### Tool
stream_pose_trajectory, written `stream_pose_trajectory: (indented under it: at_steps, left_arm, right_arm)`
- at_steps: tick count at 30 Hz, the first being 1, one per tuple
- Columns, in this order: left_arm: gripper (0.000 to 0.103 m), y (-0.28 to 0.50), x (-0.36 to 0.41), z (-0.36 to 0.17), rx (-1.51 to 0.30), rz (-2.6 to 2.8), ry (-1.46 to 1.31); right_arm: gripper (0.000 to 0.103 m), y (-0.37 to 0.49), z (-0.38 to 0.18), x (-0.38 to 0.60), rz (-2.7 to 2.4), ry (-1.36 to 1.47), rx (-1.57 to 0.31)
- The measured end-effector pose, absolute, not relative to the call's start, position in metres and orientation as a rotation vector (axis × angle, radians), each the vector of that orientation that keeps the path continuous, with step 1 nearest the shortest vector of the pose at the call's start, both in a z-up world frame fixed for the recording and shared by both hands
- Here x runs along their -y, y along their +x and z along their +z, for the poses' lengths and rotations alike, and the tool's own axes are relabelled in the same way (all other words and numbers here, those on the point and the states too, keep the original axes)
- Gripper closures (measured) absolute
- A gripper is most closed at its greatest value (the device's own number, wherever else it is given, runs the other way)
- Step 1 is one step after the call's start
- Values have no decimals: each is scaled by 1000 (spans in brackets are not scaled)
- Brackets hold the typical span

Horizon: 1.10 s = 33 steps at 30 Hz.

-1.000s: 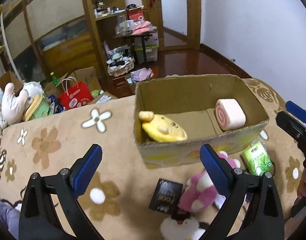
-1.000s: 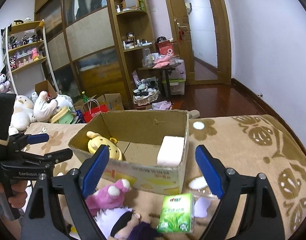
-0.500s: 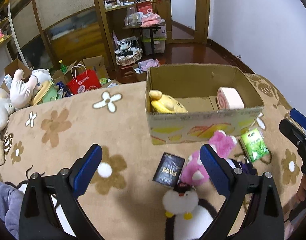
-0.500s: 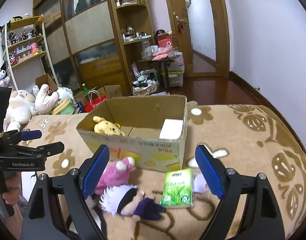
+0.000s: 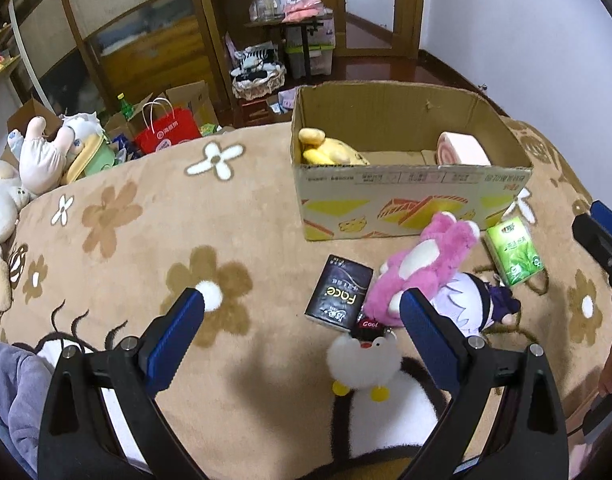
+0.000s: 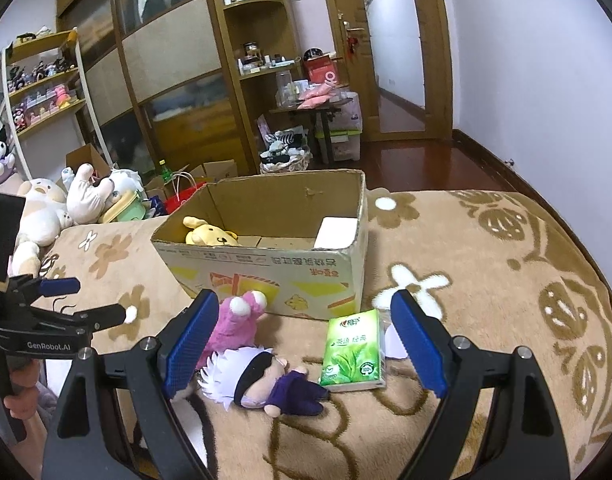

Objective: Organize soft objects
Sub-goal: 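Grasp the penguin plush with the left tool while the right tool grasps the green tissue pack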

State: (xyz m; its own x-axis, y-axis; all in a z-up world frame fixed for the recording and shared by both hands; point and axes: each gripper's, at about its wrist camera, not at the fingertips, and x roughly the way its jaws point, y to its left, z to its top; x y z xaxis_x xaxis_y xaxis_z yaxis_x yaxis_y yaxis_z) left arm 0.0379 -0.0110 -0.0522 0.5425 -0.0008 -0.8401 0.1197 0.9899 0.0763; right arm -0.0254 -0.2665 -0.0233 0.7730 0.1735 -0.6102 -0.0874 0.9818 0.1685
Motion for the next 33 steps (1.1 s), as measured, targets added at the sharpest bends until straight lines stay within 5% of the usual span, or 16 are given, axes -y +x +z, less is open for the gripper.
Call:
stream_pose_trajectory:
  at_steps: [33]
  left_arm:
    - [6, 75, 18, -137, -1337, -122, 54]
  right_arm:
    - [13, 37, -116, 278, 35, 144, -935]
